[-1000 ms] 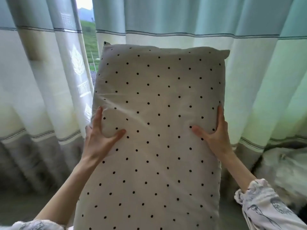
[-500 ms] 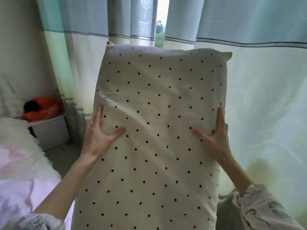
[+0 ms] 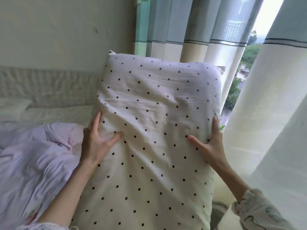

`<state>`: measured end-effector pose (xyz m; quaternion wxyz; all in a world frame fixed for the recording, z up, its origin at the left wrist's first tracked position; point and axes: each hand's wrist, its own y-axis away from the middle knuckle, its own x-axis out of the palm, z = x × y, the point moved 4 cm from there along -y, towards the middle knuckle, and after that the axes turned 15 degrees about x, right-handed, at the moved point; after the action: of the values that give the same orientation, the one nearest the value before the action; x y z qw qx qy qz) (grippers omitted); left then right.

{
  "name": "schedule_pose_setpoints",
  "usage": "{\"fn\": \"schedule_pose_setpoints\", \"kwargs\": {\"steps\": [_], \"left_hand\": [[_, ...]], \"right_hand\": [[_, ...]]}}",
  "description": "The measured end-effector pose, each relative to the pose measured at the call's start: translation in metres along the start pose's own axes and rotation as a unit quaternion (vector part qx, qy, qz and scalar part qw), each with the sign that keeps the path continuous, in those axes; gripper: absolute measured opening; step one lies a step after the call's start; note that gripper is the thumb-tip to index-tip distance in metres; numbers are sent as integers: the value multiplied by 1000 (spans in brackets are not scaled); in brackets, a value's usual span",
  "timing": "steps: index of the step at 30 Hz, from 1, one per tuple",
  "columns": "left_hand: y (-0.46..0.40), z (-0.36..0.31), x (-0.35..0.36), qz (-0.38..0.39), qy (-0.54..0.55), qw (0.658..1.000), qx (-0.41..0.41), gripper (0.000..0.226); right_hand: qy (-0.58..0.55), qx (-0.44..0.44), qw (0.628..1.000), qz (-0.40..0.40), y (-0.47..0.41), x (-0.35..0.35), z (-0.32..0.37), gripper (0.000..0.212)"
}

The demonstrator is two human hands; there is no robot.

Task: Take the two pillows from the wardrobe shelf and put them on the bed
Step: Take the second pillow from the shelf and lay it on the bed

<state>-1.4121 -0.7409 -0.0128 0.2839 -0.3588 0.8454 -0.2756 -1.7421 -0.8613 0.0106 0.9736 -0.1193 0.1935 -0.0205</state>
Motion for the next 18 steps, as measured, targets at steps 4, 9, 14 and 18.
{"fn": "schedule_pose_setpoints", "kwargs": {"steps": [4,9,14,18], "left_hand": [[-32,23,4,-46,-23,999,-14,99],[-58,56,3,-81,-76,992,-53,99],[-87,104,2,-93,-91,988,-89,104],[-124,150,7,-110,-103,982,-112,103]], "right_hand": [[-13,-22,998,57,-66,43,7,115],[-34,-35,992,114,-134,106,16,111],[-49,-49,982,175,-190,179,21,108],[-43,-51,975,212,-244,247,24,106]]}}
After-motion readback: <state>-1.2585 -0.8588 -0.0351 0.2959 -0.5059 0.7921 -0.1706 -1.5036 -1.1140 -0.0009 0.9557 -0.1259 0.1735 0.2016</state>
